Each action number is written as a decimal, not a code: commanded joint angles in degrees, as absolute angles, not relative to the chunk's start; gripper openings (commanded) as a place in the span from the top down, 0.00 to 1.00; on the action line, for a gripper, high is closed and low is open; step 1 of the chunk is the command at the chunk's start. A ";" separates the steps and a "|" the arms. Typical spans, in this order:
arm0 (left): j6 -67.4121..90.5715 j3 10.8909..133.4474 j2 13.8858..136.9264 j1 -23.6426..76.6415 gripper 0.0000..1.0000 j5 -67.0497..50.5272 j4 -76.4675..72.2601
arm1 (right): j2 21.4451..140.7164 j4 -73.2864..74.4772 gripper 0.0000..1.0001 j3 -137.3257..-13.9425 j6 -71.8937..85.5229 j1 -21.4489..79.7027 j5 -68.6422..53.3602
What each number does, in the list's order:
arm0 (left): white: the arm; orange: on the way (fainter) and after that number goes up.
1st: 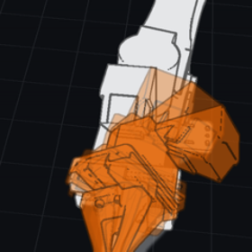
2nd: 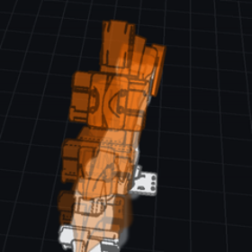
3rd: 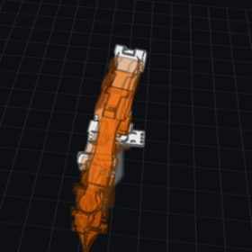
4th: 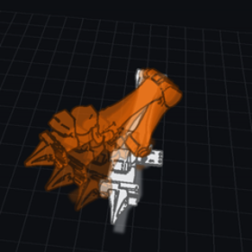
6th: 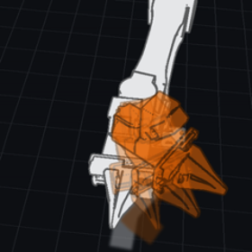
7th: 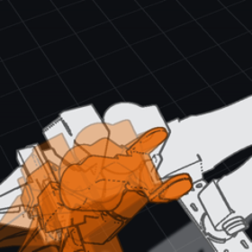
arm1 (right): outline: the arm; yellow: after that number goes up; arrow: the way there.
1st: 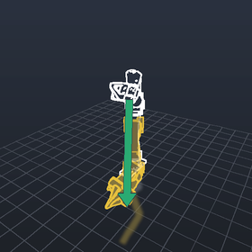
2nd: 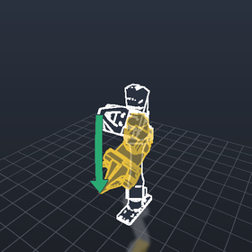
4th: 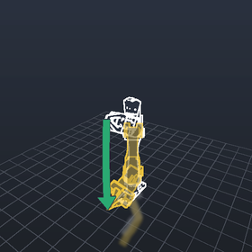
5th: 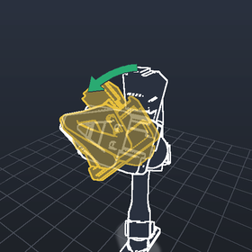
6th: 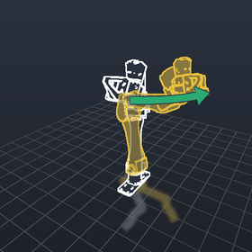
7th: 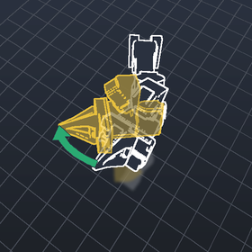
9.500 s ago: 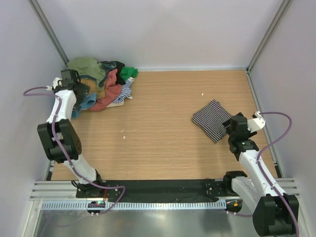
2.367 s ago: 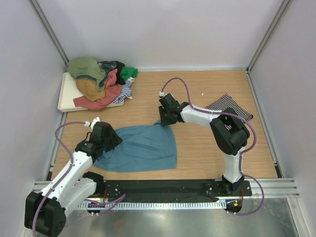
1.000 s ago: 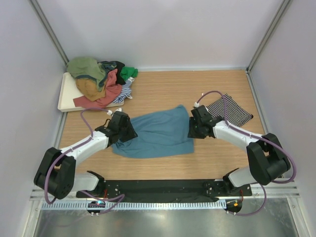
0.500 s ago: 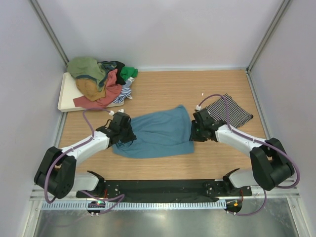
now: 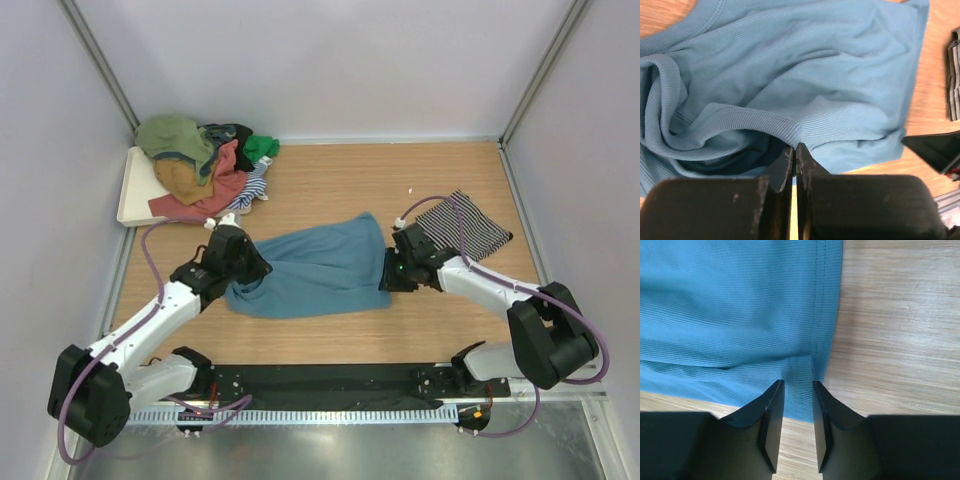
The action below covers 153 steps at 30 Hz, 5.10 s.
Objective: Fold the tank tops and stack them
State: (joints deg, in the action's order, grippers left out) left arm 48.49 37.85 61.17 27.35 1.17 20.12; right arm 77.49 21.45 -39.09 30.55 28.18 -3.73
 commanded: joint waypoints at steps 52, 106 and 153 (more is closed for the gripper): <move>51.42 30.94 57.13 25.23 1.00 0.70 17.93 | 64.85 26.28 0.60 -37.87 37.62 36.21 4.92; 52.12 24.70 50.71 20.57 1.00 -13.45 13.71 | 59.05 20.22 0.53 -29.44 31.55 21.00 -14.15; 49.48 29.01 55.90 18.81 1.00 -5.36 18.28 | 48.52 23.20 0.93 -19.25 43.85 37.18 -12.48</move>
